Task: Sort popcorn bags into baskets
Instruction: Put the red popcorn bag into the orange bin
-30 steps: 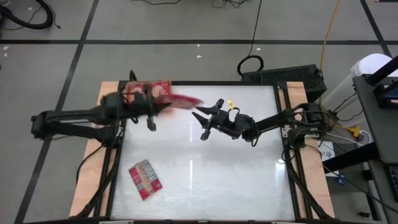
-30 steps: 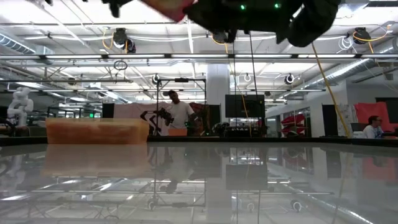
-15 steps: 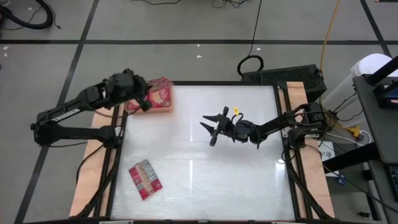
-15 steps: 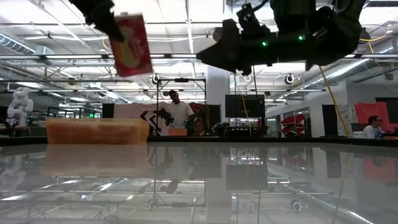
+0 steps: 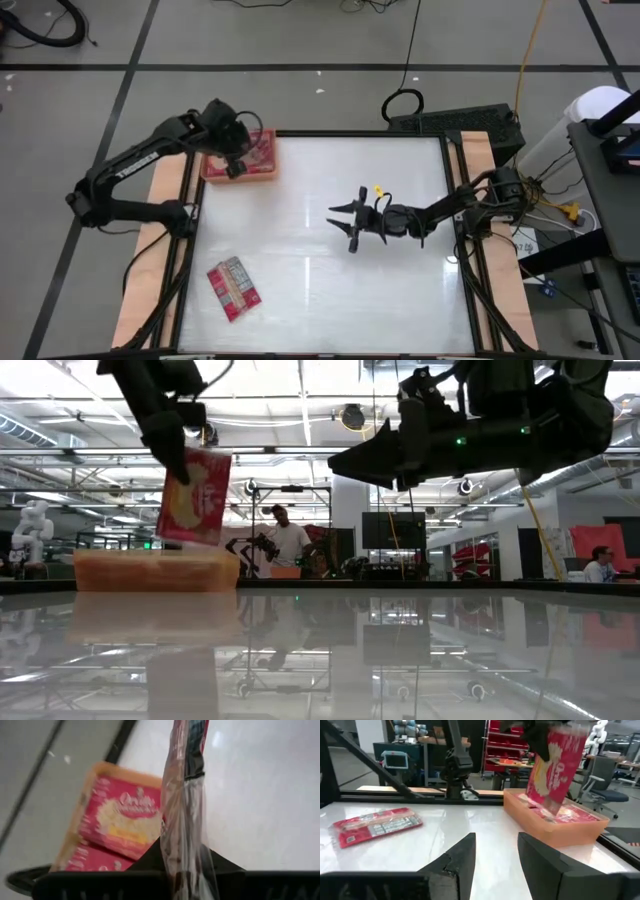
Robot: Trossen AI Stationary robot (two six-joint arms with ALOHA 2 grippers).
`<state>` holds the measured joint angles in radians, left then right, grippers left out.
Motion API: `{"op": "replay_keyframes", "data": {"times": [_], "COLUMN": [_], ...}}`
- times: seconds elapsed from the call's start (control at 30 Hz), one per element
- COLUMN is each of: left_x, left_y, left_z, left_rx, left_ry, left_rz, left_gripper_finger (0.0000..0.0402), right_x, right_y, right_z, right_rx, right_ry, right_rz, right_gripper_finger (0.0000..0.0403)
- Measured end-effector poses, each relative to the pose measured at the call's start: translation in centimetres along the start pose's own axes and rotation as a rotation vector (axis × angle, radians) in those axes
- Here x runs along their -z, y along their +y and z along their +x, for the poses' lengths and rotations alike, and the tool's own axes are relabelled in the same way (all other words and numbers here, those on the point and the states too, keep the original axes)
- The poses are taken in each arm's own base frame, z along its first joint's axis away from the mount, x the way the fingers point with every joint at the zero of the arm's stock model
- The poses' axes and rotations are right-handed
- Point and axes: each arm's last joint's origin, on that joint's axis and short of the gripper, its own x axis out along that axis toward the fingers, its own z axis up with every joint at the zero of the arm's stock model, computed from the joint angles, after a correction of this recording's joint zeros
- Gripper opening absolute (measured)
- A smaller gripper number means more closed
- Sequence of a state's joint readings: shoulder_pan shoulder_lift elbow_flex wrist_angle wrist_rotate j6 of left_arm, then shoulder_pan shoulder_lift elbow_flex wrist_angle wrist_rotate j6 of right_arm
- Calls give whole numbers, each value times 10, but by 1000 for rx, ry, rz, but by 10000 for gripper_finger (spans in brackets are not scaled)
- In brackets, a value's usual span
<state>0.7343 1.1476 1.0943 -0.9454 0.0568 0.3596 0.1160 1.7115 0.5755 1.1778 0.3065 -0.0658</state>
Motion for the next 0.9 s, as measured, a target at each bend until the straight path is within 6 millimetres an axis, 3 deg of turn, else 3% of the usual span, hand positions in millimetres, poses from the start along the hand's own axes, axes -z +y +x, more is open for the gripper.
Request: {"op": "replay_keyframes", "data": {"times": [0.27, 0.43, 0.77, 0.9], "left_x": [4, 6, -5, -4], "left_y": [16, 27, 45, 46], "left_z": [27, 39, 52, 52], "left_rx": [115, 97, -108, -137], "left_ry": [97, 140, 98, 109], "left_rz": [0, 3, -27, -34], "left_gripper_finger": [15, 63, 153, 169], "right_x": [0, 0, 0, 0], "right_y": [3, 3, 3, 3], "right_z": [-1, -1, -1, -1], "right_rx": [-10, -11, -11, -11], "right_ry": [1, 1, 1, 1], "right_rz": [-4, -1, 0, 0], "right_gripper_finger": [141, 141, 141, 141]}}
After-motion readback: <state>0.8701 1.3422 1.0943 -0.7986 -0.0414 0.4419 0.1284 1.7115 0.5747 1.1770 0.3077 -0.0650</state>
